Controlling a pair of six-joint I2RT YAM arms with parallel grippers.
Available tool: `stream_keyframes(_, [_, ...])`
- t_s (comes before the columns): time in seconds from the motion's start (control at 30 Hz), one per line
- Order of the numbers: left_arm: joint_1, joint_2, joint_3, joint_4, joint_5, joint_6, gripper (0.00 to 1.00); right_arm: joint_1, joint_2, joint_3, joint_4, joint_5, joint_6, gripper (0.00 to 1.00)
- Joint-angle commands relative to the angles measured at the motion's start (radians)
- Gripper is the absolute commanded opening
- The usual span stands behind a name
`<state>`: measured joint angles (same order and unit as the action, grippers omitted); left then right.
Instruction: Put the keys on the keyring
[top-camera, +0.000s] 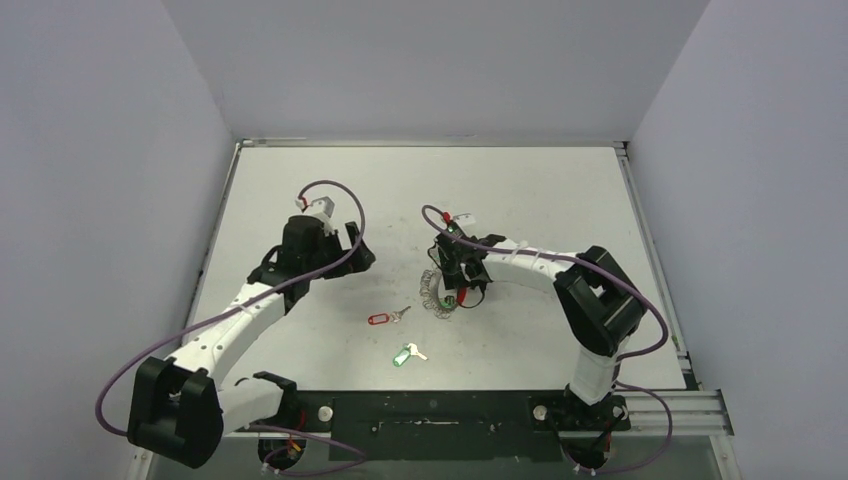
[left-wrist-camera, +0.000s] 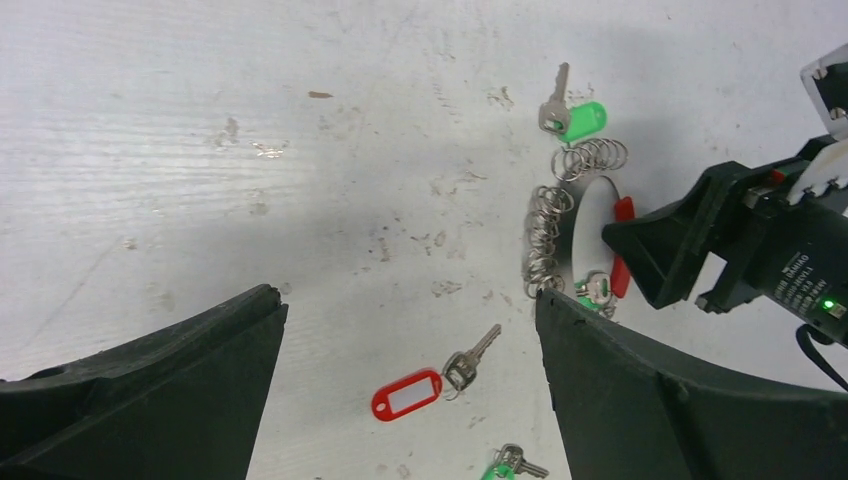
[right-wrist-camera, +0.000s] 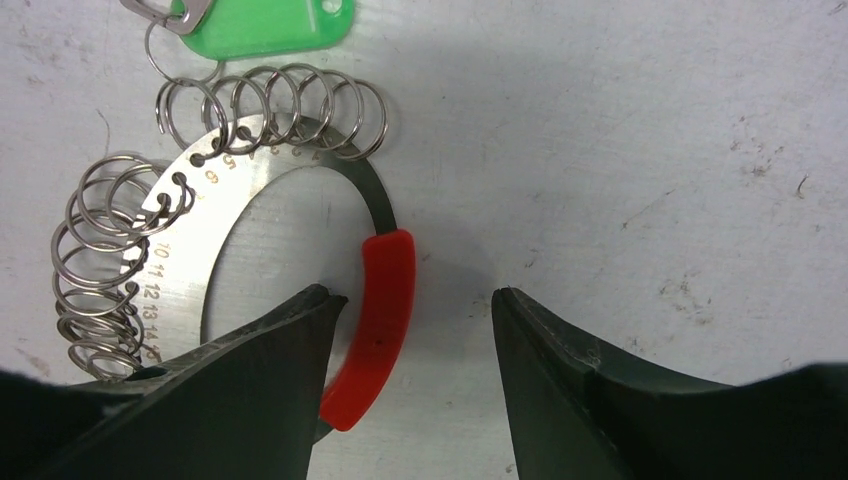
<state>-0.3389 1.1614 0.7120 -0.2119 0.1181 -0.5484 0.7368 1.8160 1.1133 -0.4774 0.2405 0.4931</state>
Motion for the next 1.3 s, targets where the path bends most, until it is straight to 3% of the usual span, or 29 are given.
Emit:
stream_keyframes(0.0, [0.013,-0.095,-0.005,-0.047,-0.110,0.104,0.97,0.021,-0.038,-0.074,-0.006,-0.005,0.060,0.56])
stream_keyframes(0.13, [0.017,-0.143,-0.023,-0.071,-0.211,0.074,0.97,0.027,-0.046,-0.095,-0.005,-0.032,0.063,0.49])
stream_keyframes(0.5, [0.016,-0.048,-0.122,0.064,0.041,-0.051,0.97,0.036,-0.119,-0.209,0.051,-0.127,0.071,0.34])
stream_keyframes(0.77, [-0.061,0.126,-0.118,0.187,0.106,-0.113,0.97,0.053,-0.130,-0.232,0.059,-0.098,0.094,0.35])
stream_keyframes(1.0, [-0.250,0.275,-0.004,0.182,0.043,-0.080,0.95,0.051,-0.169,-0.222,0.089,-0.091,0.122,0.48])
stream_keyframes(1.27, [-0.300,0.340,0.043,0.198,0.053,-0.086,0.90,0.004,-0.038,-0.112,0.110,-0.133,0.058,0.45])
